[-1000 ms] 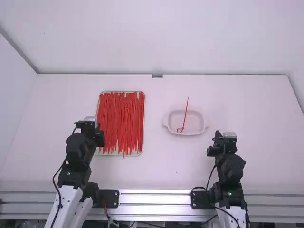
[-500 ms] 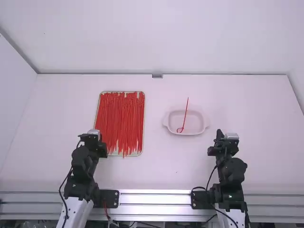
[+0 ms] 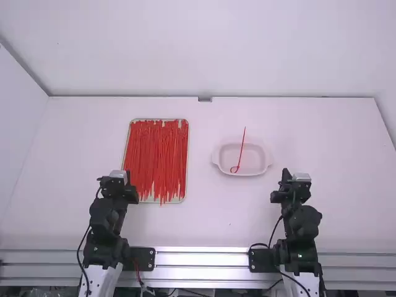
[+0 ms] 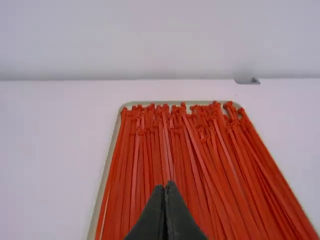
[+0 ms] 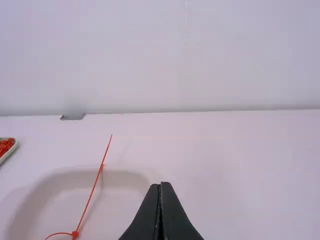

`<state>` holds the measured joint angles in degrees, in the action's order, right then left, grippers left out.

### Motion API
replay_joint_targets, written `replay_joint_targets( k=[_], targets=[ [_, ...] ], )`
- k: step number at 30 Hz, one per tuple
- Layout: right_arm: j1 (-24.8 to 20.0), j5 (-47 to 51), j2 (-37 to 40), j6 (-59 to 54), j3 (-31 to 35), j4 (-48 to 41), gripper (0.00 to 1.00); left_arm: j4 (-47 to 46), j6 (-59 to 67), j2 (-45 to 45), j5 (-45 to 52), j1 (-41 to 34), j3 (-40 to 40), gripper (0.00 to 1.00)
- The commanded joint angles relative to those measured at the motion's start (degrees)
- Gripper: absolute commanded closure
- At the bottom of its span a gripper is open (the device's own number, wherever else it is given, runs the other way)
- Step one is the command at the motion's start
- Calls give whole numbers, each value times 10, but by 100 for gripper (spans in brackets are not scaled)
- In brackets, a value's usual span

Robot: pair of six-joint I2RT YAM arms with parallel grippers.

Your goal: Fasten the cable tie

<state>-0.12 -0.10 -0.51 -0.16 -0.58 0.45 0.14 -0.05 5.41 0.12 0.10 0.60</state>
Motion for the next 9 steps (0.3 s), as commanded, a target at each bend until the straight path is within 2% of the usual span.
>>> replay_joint_targets(
  k=[1, 9],
  targets=[
    [1, 1, 5, 2, 6, -4, 100, -1, 1, -19, -1, -1, -6, 100],
    [1, 1, 5, 2, 6, -4, 100, -1, 1, -54, -1, -1, -6, 100]
  ],
)
